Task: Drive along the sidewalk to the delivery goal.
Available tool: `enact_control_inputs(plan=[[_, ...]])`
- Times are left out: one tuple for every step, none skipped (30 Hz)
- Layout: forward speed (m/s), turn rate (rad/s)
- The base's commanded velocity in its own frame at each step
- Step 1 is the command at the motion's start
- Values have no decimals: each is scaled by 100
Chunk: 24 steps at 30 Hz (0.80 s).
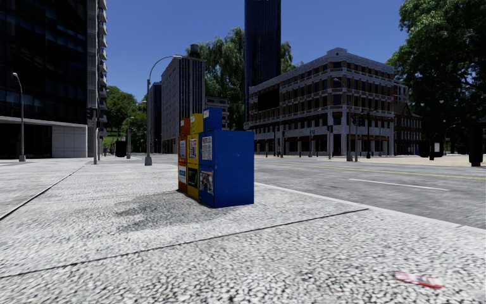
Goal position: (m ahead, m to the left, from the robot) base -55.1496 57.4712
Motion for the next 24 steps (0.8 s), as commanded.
enact_control_inputs(plan=[[0,0],[0,0],[0,0],[0,0],[0,0],[0,0],[0,0],[0,0],[0,0],[0,0],[0,0],[0,0],[0,0],[0,0],[0,0],[0,0],[0,0],[0,0],[0,0],[0,0],[0,0],[0,0],[0,0],[0,0]])
